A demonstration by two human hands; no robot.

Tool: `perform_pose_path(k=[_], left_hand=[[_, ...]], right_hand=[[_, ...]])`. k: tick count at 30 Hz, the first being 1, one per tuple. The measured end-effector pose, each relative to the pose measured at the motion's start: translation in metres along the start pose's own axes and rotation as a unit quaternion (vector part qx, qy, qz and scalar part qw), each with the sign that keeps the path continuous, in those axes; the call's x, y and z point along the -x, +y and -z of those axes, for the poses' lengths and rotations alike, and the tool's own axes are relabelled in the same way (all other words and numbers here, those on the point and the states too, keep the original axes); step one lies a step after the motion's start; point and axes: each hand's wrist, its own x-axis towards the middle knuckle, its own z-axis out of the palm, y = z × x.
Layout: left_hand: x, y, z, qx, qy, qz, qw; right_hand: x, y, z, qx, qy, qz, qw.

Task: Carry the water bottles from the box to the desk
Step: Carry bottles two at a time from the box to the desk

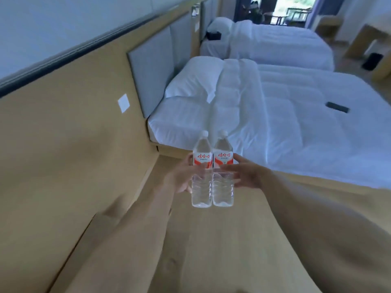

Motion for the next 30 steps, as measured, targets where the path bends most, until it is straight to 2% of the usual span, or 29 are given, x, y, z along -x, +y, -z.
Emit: perform_pose_path(k=[9, 22, 30], left_hand=[[-0.058, -0.005, -0.201, -0.117, -0.129, -0.005, 0.985], [-0.053, -0.027, -0.53, -0.221, -0.318, -0.003, 0.922], [-0.04, -0.044, -0.679, -0.254, -0.389, -0.008, 0.886]], right_hand=[[0.131, 0.076, 0.154, -0.119, 0.154, 0.017, 0.981], [0.352, 0.197, 0.335, -0.264, 0.372, 0.052, 0.889], [0.462, 0.243, 0.421, -0.292, 0.459, 0.081, 0.835]])
